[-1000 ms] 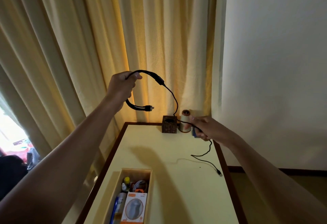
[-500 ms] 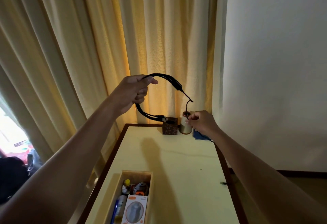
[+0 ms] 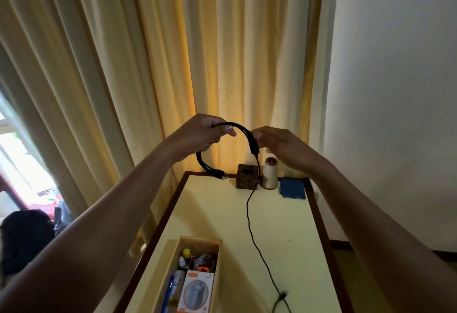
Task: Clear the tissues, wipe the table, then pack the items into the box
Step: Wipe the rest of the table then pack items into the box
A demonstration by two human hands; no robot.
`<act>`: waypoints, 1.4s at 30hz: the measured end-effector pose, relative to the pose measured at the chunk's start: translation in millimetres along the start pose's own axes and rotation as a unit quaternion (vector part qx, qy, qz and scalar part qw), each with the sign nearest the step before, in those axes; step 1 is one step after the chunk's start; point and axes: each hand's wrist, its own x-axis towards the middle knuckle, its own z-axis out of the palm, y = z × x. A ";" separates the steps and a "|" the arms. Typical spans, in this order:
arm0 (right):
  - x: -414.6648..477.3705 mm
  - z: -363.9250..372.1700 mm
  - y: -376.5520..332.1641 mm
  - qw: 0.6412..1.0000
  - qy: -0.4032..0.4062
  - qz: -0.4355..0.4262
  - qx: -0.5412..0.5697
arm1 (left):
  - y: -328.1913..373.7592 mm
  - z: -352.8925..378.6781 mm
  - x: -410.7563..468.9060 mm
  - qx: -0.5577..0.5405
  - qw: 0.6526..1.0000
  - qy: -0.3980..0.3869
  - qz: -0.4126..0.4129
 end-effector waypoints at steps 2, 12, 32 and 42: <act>0.2 12.4 -13.2 0.999 -0.006 -0.025 -0.048 | 3.0 1.4 0.2 0.009 1.000 0.003 0.006; 9.4 5.4 -38.2 0.982 0.171 -0.053 0.058 | -19.1 14.6 -22.4 -0.047 0.998 -0.024 -0.020; -6.4 31.7 32.0 0.983 0.037 -0.039 -0.178 | -1.1 -24.2 -10.8 -0.539 0.829 0.137 0.061; -14.9 43.3 -10.5 0.930 -0.076 -0.174 -0.314 | -19.8 27.2 11.6 -0.178 0.970 0.153 0.056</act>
